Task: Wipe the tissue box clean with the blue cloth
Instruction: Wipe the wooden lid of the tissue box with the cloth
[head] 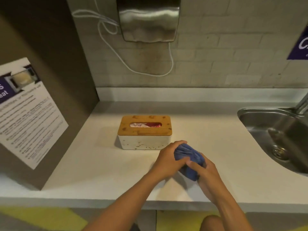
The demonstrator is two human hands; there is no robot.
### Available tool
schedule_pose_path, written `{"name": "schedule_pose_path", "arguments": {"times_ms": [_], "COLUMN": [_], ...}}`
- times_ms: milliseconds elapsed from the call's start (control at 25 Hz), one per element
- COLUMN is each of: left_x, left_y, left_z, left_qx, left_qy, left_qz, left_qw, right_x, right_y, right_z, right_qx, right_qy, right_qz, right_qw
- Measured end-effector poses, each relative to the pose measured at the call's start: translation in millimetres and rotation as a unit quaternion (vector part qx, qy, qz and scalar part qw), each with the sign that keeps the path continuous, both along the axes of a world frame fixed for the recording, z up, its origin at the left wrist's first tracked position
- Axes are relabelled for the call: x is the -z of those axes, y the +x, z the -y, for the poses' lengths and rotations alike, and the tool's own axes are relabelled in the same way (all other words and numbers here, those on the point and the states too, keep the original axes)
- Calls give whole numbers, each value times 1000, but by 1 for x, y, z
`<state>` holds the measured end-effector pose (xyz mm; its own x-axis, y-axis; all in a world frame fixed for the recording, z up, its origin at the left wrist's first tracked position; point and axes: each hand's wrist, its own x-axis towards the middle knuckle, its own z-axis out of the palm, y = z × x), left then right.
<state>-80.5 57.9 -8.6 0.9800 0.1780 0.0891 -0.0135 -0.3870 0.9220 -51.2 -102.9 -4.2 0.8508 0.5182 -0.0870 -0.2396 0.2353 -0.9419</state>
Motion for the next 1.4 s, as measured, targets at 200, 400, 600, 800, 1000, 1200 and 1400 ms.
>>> {"name": "schedule_pose_path", "arguments": {"times_ms": [200,400,600,800,1000,1200,1400], "left_x": [-11,-10,-22,-40,-47,-48,-49], "left_y": [-18,-26,-31,-12,8,19,23], "left_z": [-31,-45,-86,-142,-151,-155,-157], "left_qx": [-50,-108,-85,-47,-24,-19,-40], "left_qy": [-40,2,218,429,468,458,444], "left_qz": [37,76,77,-62,-81,-75,-73], "left_qw": [997,991,969,900,880,886,892], "right_x": [-13,-16,-27,-28,-15,-12,-1], "right_y": [-15,-20,1,36,66,68,57], "right_z": [-40,-68,-68,-81,-110,-110,-104], "right_qx": [-28,-21,116,223,198,126,39], "right_qy": [127,99,-66,-217,-293,-330,-413], "right_qz": [-121,-95,66,267,348,384,465], "right_qw": [984,990,989,912,869,853,782]}}
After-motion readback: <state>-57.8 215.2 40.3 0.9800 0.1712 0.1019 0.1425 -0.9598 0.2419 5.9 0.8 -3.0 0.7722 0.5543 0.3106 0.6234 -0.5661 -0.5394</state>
